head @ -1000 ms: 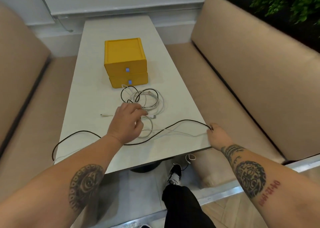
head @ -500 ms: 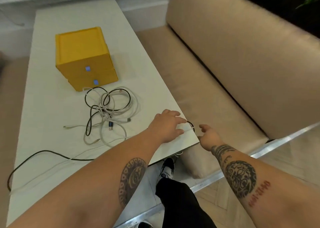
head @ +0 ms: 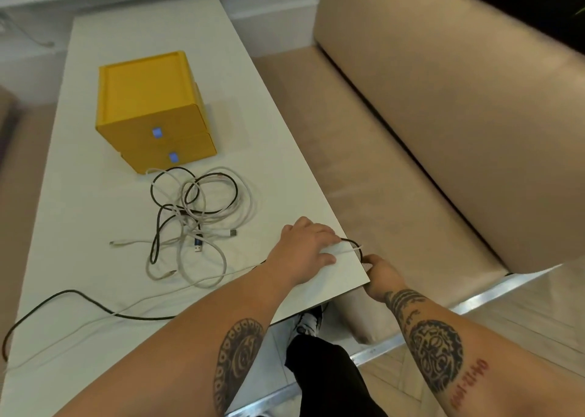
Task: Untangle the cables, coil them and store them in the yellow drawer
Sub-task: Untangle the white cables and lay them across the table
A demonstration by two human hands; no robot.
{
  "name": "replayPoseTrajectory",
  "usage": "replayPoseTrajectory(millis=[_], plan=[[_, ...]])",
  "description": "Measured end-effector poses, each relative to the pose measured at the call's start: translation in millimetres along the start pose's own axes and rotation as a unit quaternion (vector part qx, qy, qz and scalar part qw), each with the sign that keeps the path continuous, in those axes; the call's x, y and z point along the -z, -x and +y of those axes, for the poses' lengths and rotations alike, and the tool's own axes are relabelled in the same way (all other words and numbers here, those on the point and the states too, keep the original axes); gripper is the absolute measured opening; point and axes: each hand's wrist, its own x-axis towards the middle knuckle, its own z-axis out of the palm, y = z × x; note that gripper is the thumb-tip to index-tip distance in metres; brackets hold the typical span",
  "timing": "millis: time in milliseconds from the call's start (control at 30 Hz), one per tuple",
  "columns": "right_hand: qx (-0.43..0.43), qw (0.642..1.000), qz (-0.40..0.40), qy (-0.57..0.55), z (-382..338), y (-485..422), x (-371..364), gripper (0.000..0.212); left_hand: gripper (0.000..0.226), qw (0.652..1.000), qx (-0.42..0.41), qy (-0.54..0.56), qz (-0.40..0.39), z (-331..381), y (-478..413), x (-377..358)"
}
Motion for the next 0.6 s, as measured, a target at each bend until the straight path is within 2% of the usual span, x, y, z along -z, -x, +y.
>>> replayPoseTrajectory(millis=[100,267,400,467,600], plan=[[-0.008,1.0,-0.01,0.017,5,-12,-6,0.054,0.044,0.999,0.015,0.046,0.01,-4,2,-5],[0.024,0.998,-0.033,0.041,2,-16,-25,0.03,0.044,0.996,0.019,0.078,0.027,-11,4,-11],[0.008,0.999,-0.019,0.028,11,-18,-32,0.026,0.042,0.994,0.015,0.102,0.041,-13,4,-15],[-0.009,1.0,0.005,0.0,17,-14,-26,0.024,0.041,0.993,0.018,0.108,0.045,-14,3,-16],[-0.024,0.985,0.09,-0.145,26,0,5,0.016,0.038,0.993,0.02,0.11,0.047,-14,2,-17]])
